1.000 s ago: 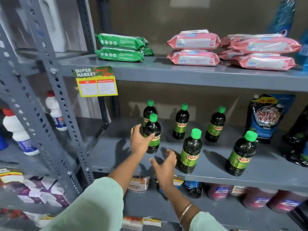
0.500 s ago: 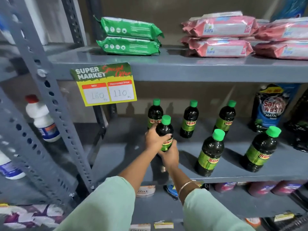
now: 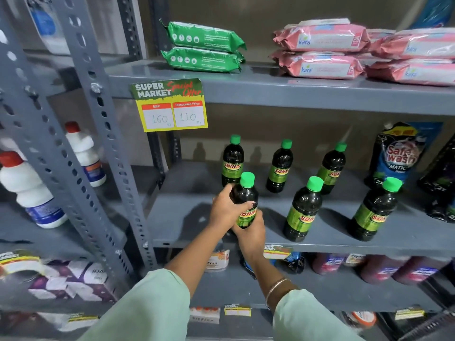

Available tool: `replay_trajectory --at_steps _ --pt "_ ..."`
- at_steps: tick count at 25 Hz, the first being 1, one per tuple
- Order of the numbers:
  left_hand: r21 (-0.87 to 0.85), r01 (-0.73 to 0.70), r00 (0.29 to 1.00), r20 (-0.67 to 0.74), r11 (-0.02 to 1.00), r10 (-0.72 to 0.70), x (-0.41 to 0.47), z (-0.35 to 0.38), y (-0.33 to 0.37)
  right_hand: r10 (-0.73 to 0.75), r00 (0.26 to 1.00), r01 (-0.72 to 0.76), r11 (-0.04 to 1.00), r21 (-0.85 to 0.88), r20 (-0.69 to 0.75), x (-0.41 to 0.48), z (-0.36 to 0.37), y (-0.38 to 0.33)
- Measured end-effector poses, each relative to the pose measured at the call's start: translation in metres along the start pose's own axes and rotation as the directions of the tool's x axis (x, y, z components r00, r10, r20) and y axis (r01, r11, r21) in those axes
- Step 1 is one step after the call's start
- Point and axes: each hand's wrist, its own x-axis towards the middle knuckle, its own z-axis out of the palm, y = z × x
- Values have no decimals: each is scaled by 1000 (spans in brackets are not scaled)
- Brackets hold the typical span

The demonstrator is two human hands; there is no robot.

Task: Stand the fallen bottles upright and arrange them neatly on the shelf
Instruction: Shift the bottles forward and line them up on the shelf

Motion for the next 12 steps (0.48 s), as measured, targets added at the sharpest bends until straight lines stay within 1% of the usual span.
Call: replay_trajectory --at_steps 5,8,12 --pt "-20 2 1000 -5 1000 -2 -15 -1 8 -22 999 22 1000 14 32 -11 -7 -4" --pt "-13 0 998 -60 1000 -1 -20 5 13 -8 999 6 999 44 45 -11 -9 -1" --pt "16 10 995 -103 1000 -8 -19 6 12 -4 998 4 1000 12 61 -10 -11 0"
